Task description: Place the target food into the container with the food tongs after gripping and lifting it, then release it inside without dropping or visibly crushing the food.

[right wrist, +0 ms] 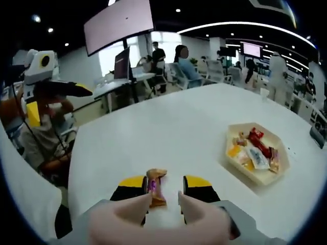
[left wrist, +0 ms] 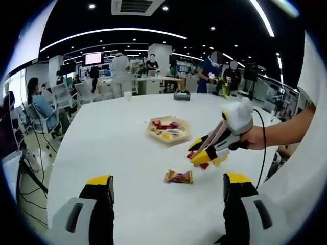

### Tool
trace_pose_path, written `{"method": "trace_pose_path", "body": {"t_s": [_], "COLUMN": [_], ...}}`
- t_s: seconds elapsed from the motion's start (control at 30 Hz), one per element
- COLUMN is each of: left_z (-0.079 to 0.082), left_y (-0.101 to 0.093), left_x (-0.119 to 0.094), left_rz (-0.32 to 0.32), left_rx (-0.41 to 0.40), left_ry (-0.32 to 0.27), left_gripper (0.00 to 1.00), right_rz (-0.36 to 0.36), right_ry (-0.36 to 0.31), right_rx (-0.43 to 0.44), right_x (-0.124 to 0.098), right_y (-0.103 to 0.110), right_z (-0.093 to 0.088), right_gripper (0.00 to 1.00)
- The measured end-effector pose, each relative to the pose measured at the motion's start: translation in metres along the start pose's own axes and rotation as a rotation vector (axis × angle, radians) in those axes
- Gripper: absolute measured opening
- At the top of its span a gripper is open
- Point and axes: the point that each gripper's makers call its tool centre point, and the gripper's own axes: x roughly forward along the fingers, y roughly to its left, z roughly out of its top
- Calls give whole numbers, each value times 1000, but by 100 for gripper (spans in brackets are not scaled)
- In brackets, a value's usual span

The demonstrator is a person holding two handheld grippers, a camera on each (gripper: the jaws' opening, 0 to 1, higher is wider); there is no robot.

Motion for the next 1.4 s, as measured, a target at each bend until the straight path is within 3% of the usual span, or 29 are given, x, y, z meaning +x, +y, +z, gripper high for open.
{"method": "trace_pose_path", "body": {"t_s": [0.23,1.4], "left_z": [0,0], "left_y": [-5,-2], "left_x": [-1,-24], "left_rz": [-6,48], "left_rx": [6,28], "left_ry": [-4,11], "left_gripper": [88,88], "right_rz": [-22,23], "right_ry": [7,43], "right_rx": [8,-19], "right_x": [1,25], "right_y": [-5,7], "right_z": [-3,-10], "right_gripper": [28,28]}}
